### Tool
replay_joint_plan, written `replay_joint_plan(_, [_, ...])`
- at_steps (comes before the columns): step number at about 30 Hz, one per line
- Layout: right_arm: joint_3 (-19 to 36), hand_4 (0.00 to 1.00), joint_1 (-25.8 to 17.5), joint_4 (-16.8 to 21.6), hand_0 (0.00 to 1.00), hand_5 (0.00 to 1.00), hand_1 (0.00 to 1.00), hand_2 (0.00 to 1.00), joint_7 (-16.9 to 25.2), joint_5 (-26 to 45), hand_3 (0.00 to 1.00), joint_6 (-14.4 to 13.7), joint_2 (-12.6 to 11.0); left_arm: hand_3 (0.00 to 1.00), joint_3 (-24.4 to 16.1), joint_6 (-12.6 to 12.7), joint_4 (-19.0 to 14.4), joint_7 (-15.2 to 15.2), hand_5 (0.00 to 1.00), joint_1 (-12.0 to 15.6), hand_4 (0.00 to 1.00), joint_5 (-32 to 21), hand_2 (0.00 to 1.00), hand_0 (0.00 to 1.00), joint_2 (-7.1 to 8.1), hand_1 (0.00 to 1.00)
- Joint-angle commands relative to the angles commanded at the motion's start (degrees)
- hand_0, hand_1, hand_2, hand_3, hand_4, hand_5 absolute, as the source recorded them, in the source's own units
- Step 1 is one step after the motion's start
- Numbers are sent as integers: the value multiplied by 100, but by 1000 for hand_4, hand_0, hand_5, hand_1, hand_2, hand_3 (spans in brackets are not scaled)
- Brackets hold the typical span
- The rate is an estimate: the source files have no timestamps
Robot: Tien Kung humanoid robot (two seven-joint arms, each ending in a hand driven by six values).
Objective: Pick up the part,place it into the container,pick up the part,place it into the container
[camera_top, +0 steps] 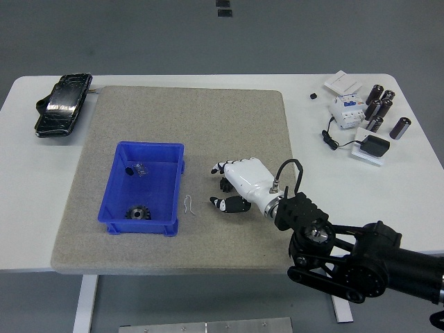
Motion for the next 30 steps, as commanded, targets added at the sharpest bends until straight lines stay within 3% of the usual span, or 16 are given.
replay_joint_plan(16, [-193, 712, 102, -343, 350, 393, 537, 670, 143, 190, 704, -30, 31, 591, 31, 0, 6, -27, 301, -18, 668, -36, 601, 680, -6, 638])
replay_joint_plan(17, [-201, 656, 101, -352, 332, 383, 490, 580, 149, 198, 681, -33, 31, 591, 33, 0, 6, -29, 300, -18, 668, -38, 601, 680, -7, 638])
replay_joint_plan(22, [-221, 656, 105, -397, 332, 383, 490, 580, 189, 236, 681, -61, 26, 591, 31, 3, 6, -28, 300, -14, 668, -39, 601, 680, -9, 638])
replay_joint_plan(23, [-223, 514, 105, -408, 304, 199, 463, 456, 194, 241, 661, -64, 26, 591, 32, 3, 6, -29, 301, -14, 667, -41, 601, 680, -9, 638])
replay_joint_plan(28, [-245, 514, 100, -465, 304, 199, 463, 456, 223, 284, 661, -70, 23, 591, 48, 5, 8, -40, 301, -14, 667, -66, 601, 680, -11, 638])
replay_joint_plan(29, [-250, 592, 100, -470, 309, 102, 464, 409, 226, 290, 634, -71, 23, 591, 48, 5, 8, -40, 301, -15, 668, -65, 601, 680, -12, 638])
replay_joint_plan(30, [-256, 592, 99, -479, 309, 102, 464, 409, 231, 298, 634, -70, 25, 591, 50, 5, 9, -43, 301, -15, 668, -68, 601, 680, -12, 638])
